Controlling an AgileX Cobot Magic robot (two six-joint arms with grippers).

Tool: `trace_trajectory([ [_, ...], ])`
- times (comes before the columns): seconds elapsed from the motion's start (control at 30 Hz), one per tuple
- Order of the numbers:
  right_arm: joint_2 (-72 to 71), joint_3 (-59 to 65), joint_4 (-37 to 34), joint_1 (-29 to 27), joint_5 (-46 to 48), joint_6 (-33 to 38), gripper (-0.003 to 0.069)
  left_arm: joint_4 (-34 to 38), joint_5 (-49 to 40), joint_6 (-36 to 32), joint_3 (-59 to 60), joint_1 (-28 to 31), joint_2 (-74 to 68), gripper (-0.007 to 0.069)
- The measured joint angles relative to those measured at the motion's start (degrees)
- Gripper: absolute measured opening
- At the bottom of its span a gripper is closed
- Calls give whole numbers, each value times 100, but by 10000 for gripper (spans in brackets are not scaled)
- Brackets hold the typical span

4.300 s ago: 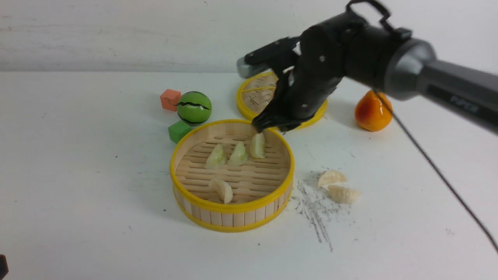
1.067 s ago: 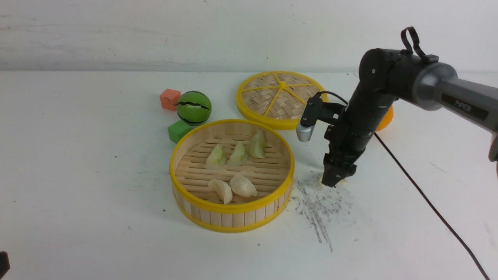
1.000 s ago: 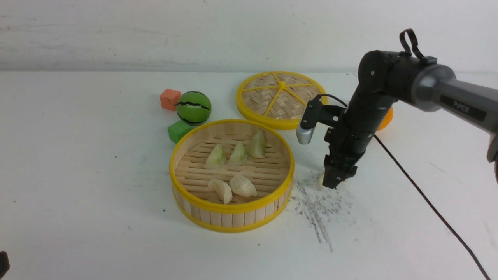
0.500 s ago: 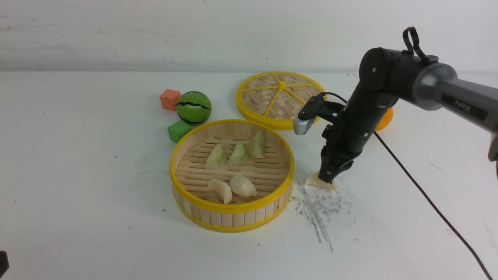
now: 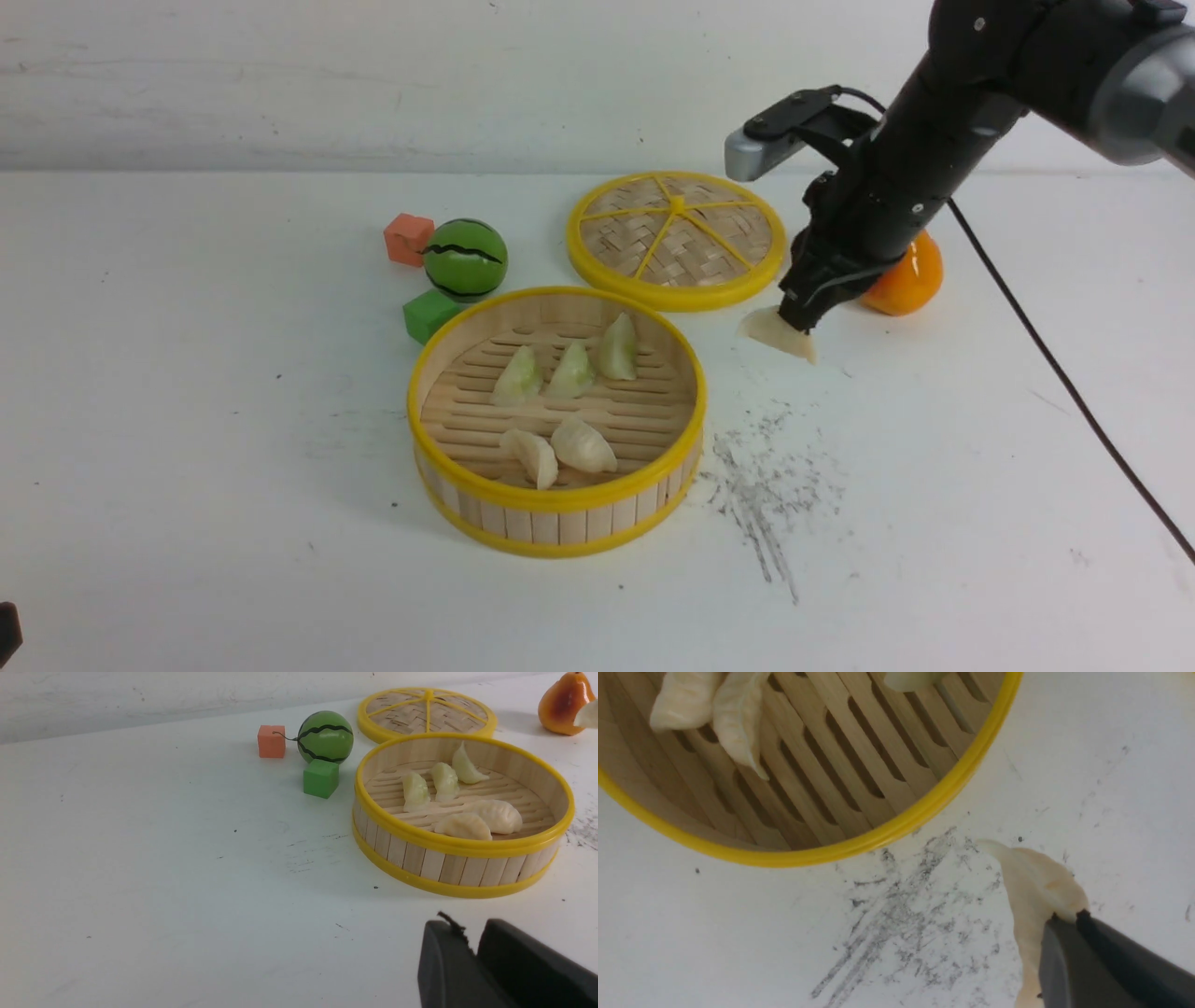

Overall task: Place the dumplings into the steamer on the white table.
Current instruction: 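Place the dumpling in the bamboo steamer basket with the right gripper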

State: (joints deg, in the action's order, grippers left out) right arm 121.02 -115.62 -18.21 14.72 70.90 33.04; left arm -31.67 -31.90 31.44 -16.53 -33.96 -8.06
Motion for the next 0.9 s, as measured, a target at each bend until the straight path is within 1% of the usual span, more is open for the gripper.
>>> trace_trajectory([
  [0.1, 10, 0, -580, 31, 0, -713, 1, 0, 0, 0, 0, 0, 0, 104],
  [0.2, 28, 0, -847, 240, -6, -946, 1, 0, 0, 0, 0, 0, 0, 109],
  [0.27, 89, 0, -854, 439, -62, -1024, 1, 5, 0, 0, 0, 0, 0, 110],
  [0.4, 314, 0, -671, 799, -359, -1464, 1, 5, 0, 0, 0, 0, 0, 112],
  [0.43, 423, 0, -473, 907, -489, -1729, 1, 5, 0, 0, 0, 0, 0, 112],
  [0.47, 466, 0, -421, 945, -543, -1850, 1, 5, 0, 0, 0, 0, 0, 112],
  [0.6, 707, 6, -40, 1136, -890, -2712, 1, 5, -5, 0, 0, 0, 0, 112],
  [0.7, 767, 6, 215, 1235, -957, -3160, 10, 5, -5, 0, 0, 0, 0, 113],
  [0.77, 774, 6, 367, 1275, -957, -3395, 28, 10, -7, 0, 0, 0, 0, 116],
  [0.87, 774, 6, 419, 1290, -957, -3620, 89, 16, -7, 0, 0, 0, 0, 119],
  [0.9, 774, 6, 419, 1290, -957, -3662, 134, 34, -7, 0, 0, 0, 0, 120],
])
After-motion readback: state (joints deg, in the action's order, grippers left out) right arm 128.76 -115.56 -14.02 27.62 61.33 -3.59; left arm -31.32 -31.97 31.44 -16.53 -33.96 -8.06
